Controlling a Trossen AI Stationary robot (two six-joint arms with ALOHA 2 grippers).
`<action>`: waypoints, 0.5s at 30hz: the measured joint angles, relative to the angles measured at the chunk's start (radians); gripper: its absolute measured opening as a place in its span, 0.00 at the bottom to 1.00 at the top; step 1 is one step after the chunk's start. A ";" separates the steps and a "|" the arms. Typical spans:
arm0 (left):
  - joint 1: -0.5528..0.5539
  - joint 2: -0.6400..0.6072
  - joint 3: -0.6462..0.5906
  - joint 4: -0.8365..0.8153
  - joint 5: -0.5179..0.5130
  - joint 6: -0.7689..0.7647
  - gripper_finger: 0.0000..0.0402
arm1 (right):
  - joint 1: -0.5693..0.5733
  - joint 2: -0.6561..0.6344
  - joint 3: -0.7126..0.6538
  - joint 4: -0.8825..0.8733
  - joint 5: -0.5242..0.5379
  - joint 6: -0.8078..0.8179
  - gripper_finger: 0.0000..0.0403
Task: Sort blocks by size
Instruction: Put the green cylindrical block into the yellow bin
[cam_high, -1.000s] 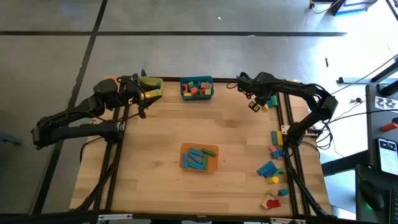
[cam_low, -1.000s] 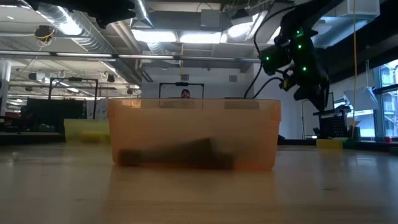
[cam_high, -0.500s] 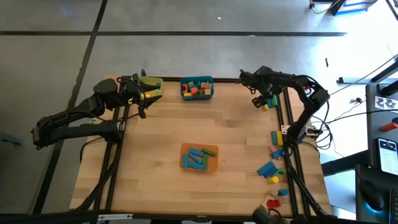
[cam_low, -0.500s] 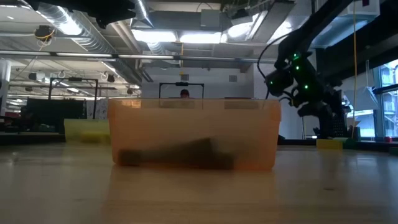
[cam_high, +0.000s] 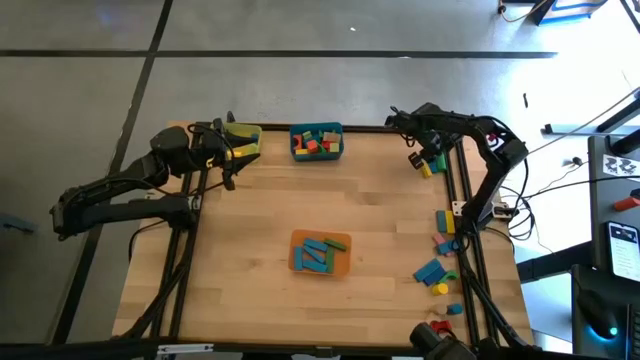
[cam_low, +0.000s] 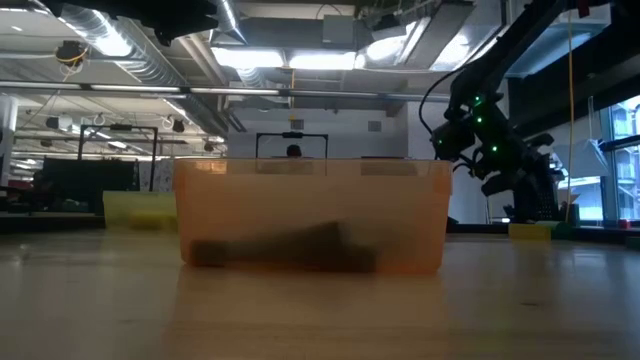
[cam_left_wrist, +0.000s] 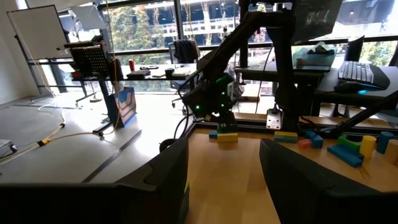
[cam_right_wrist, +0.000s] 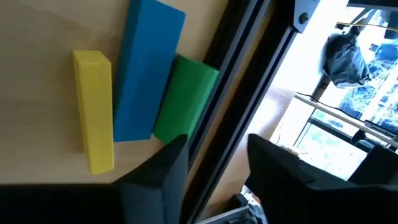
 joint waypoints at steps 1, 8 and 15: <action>0.000 0.000 0.000 0.000 0.000 0.000 0.45 | 0.000 0.000 0.000 0.003 -0.001 0.000 0.37; 0.000 0.000 0.000 0.000 0.000 0.000 0.45 | -0.007 0.000 -0.021 0.067 -0.024 0.006 0.27; 0.000 0.000 0.000 0.000 0.000 0.000 0.45 | -0.011 0.000 -0.025 0.099 -0.015 0.036 0.27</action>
